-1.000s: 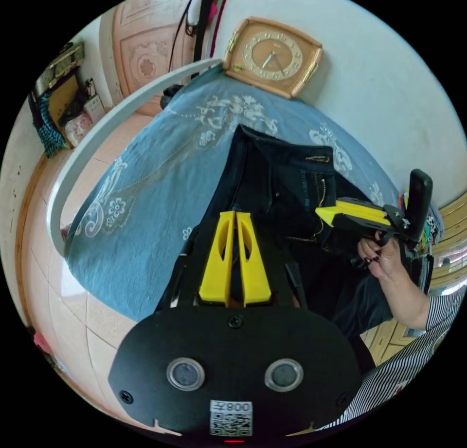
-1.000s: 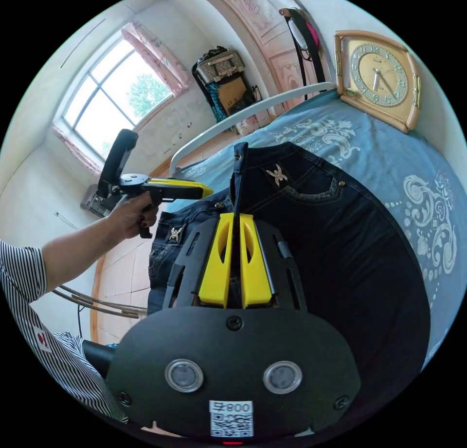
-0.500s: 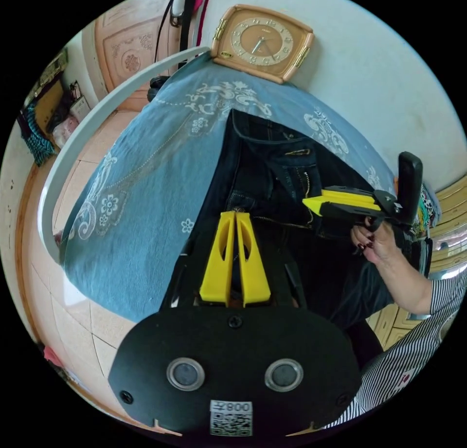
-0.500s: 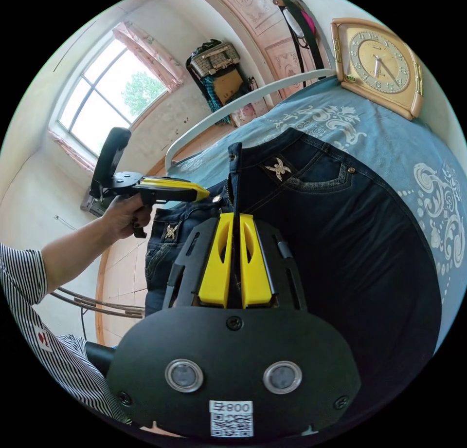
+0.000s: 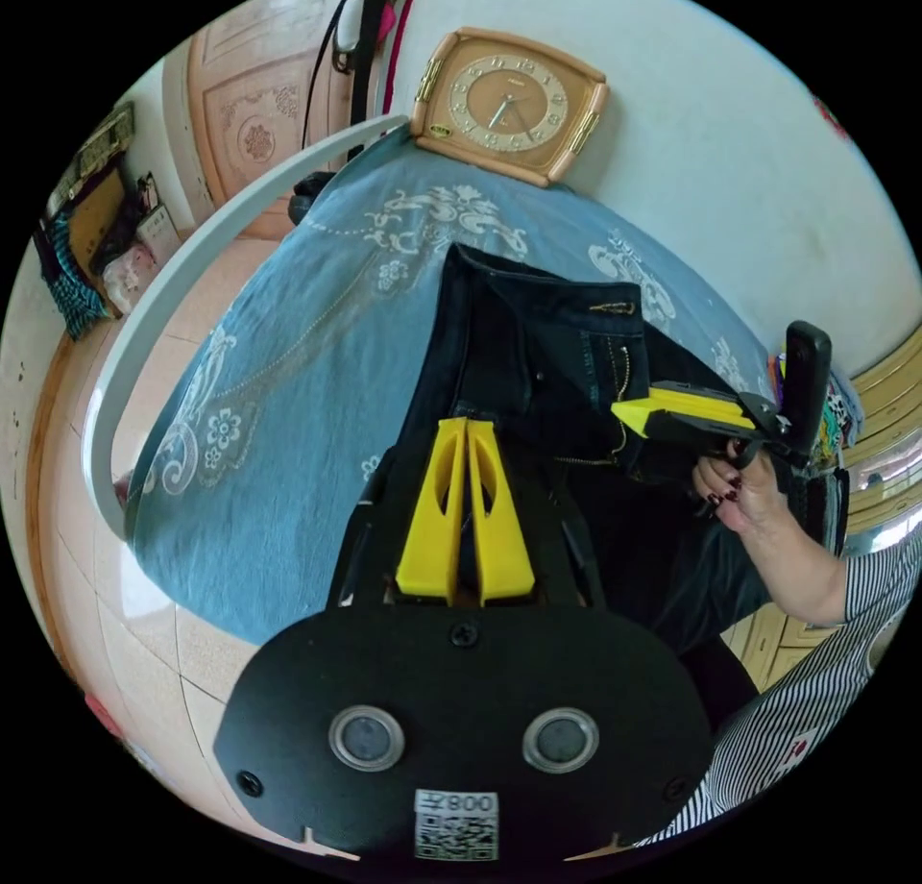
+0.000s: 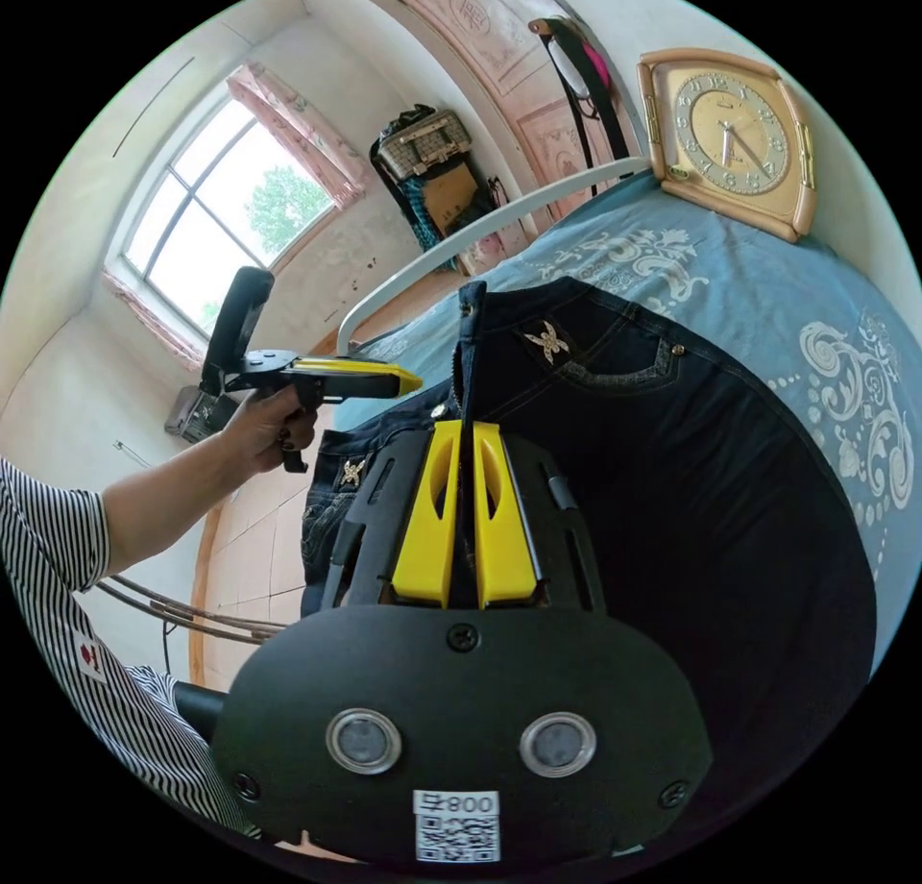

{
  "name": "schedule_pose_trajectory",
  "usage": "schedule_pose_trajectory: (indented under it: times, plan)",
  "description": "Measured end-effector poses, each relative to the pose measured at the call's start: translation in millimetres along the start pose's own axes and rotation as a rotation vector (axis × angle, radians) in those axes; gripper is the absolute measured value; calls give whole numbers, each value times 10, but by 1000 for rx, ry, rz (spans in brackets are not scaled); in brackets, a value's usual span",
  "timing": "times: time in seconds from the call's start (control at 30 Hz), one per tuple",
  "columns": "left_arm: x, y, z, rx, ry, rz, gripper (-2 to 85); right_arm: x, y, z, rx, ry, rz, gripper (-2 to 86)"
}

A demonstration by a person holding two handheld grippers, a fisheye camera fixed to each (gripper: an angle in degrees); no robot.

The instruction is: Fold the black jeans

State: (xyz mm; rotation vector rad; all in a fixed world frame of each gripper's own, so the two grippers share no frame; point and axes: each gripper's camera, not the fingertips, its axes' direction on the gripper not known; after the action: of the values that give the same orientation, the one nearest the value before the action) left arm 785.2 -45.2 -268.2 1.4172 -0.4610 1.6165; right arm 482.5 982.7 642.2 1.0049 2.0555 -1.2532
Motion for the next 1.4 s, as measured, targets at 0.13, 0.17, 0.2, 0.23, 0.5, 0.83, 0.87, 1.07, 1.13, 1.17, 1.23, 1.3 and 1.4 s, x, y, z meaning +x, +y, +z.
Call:
schedule_pose_trajectory:
  times: [0.13, 0.17, 0.2, 0.23, 0.5, 0.83, 0.87, 1.07, 1.13, 1.17, 1.23, 1.3, 1.4]
  plan:
    - [-10, -55, 10, -23, 17, 25, 21, -77, -53, -80, 7, 22, -26, 20]
    - [-29, -24, 42, -57, 17, 26, 35, -72, -63, -72, -1, 22, -25, 20]
    - [-41, 0, 52, -68, 10, 25, 47, -65, -67, -66, -6, 21, -21, 20]
    - [-74, 50, 73, -94, 2, 21, 62, -49, -72, -58, -11, 17, -12, 20]
    - [-121, 141, 242, -164, 48, 22, 18, -45, -134, -47, -23, 2, -6, 21]
    - [9, 54, 108, -48, 34, 17, 0, -36, -197, -188, 25, -10, -2, 21]
    - [36, 44, 104, -31, 26, 23, 0, -48, -214, -199, 26, -9, -11, 20]
    - [126, -84, 212, -12, 6, 21, 0, -263, -341, -149, -32, 73, -175, 19]
    - [151, -132, 332, -44, -22, 20, 0, -342, -377, -19, -98, 120, -242, 20]
    - [166, -147, 409, -59, -25, 15, 1, -380, -387, 100, -153, 151, -281, 20]
    - [201, -150, 499, -81, -35, 15, 1, -415, -374, 303, -238, 199, -330, 21]
    - [230, -126, 495, -54, -30, -1, 2, -418, -351, 443, -281, 240, -350, 22]
    - [326, -67, 303, 88, -41, -17, 1, -369, -366, 466, -299, 244, -345, 23]
